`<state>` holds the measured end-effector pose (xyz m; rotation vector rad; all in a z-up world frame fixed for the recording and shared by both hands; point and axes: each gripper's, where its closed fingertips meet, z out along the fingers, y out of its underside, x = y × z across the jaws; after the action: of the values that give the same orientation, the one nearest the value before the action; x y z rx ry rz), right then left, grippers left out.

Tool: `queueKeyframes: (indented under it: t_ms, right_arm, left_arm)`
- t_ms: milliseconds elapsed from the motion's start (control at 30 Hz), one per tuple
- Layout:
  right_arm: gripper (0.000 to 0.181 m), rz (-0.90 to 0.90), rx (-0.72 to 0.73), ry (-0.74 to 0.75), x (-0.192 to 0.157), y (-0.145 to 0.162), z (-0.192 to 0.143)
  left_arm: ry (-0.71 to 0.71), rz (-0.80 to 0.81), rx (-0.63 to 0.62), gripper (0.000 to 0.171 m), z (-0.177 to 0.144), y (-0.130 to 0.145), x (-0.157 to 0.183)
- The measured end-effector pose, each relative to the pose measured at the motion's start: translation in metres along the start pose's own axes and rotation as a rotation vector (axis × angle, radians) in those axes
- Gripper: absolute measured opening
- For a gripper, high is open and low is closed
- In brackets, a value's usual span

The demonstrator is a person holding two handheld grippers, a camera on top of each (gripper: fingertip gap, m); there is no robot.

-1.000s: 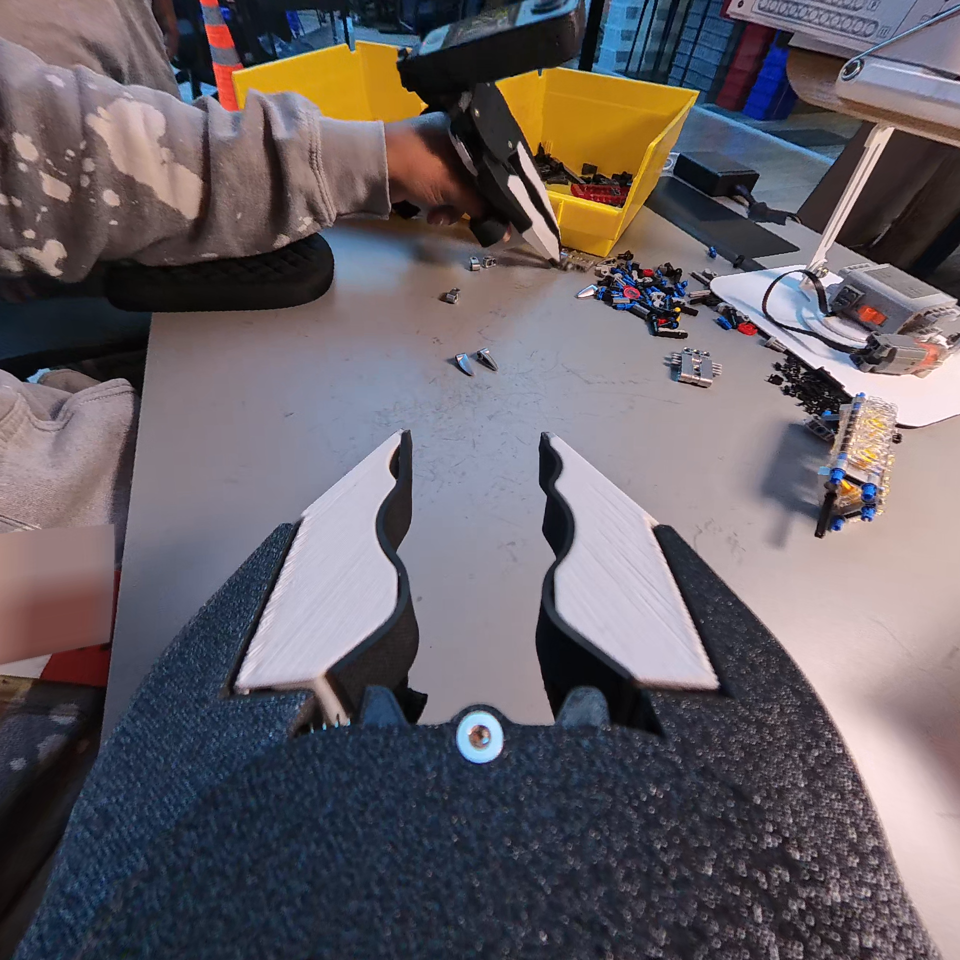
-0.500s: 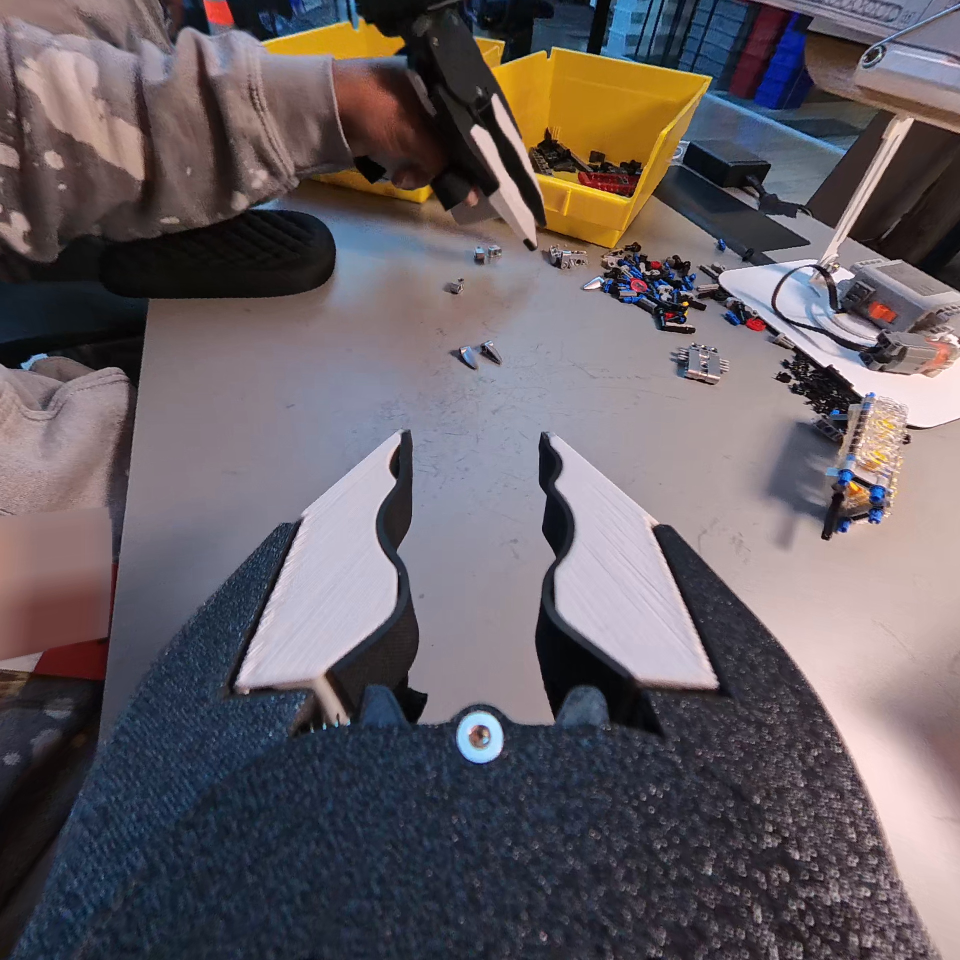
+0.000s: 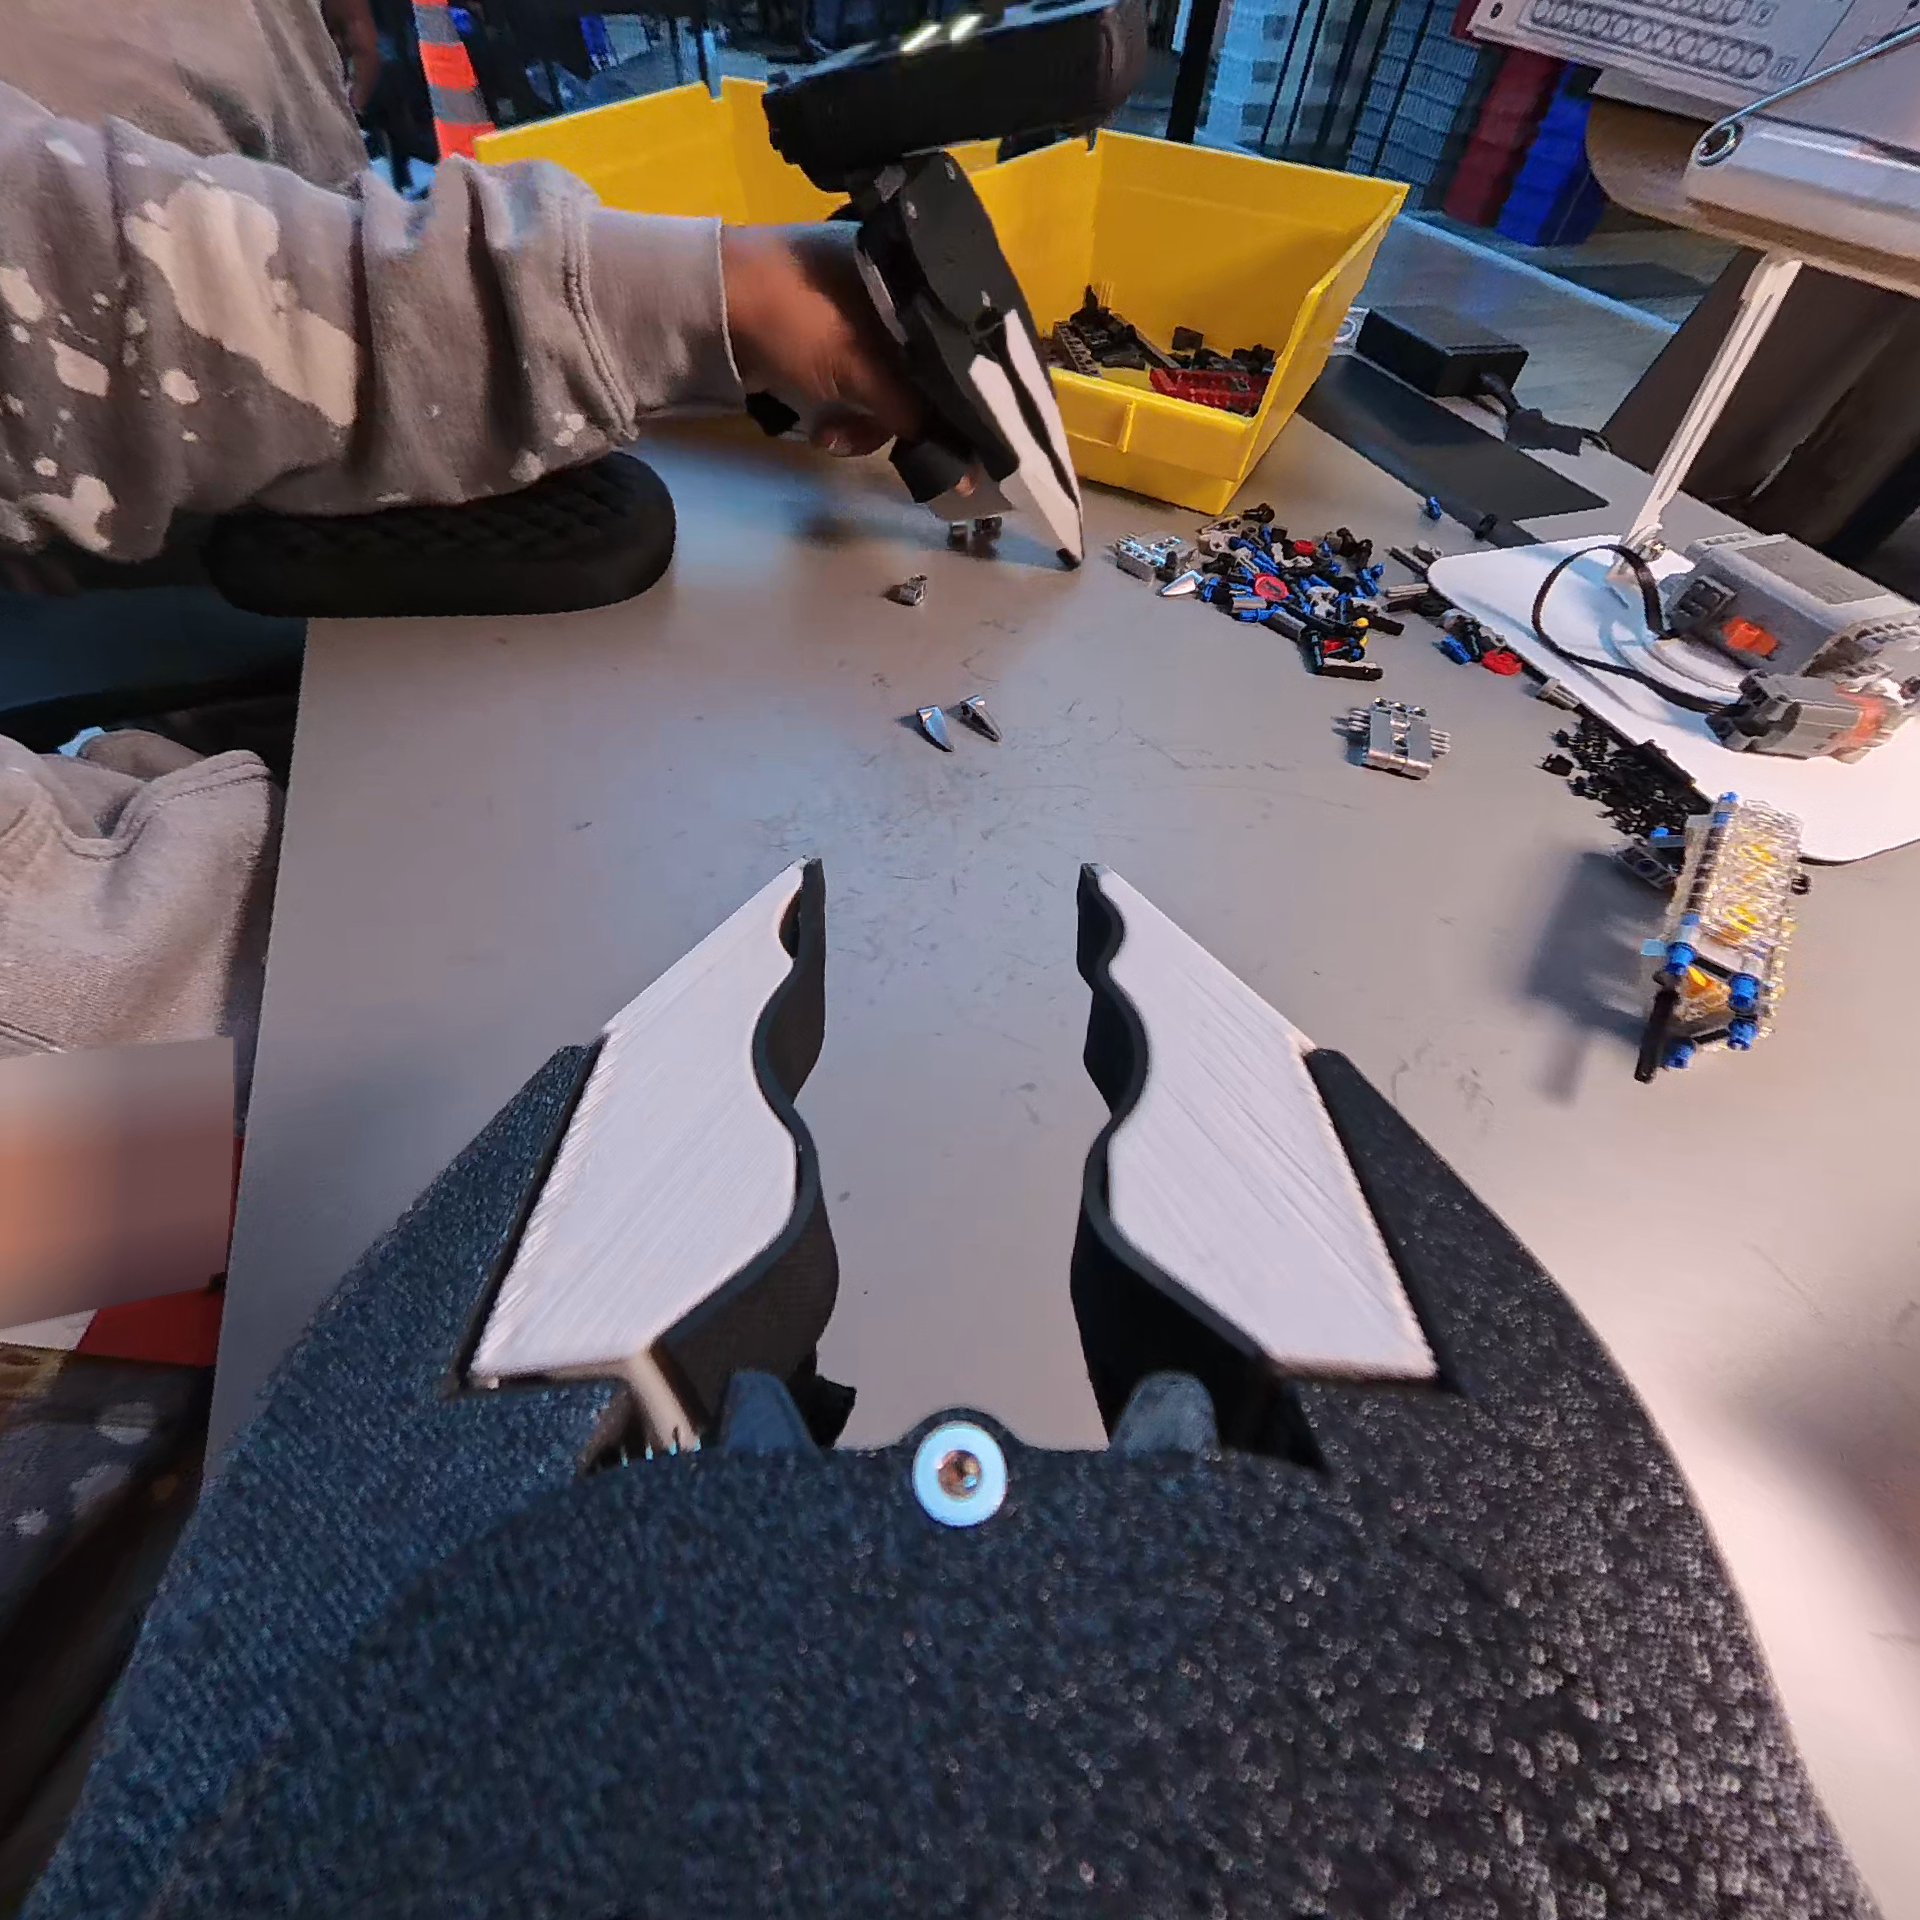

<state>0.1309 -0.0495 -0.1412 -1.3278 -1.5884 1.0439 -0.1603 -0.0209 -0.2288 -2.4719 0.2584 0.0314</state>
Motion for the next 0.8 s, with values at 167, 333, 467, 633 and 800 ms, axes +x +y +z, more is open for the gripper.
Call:
queueKeyframes:
  t_ms: [167,333,467,633,800]
  right_arm:
    - [0.049,-0.157,0.037,0.147,-0.007,-0.024,-0.002]
    - [0.05,-0.246,0.06,0.146,-0.031,-0.044,0.004]
    - [0.056,-0.231,0.06,0.344,0.023,-0.062,0.007]
    - [0.066,-0.056,0.191,0.533,0.118,-0.105,-0.02]
    - [0.067,-0.023,0.155,0.518,0.119,-0.087,-0.017]
  left_arm:
    - [-0.002,-0.01,0.128,0.012,-0.023,-0.006,0.009]
    - [0.019,-0.03,0.25,0.019,-0.048,-0.008,0.017]
    - [0.02,-0.039,0.279,0.025,-0.055,-0.01,0.018]
    - [0.004,-0.052,0.291,0.033,-0.055,-0.011,0.015]
    - [0.013,-0.078,0.297,0.035,-0.056,-0.003,0.011]
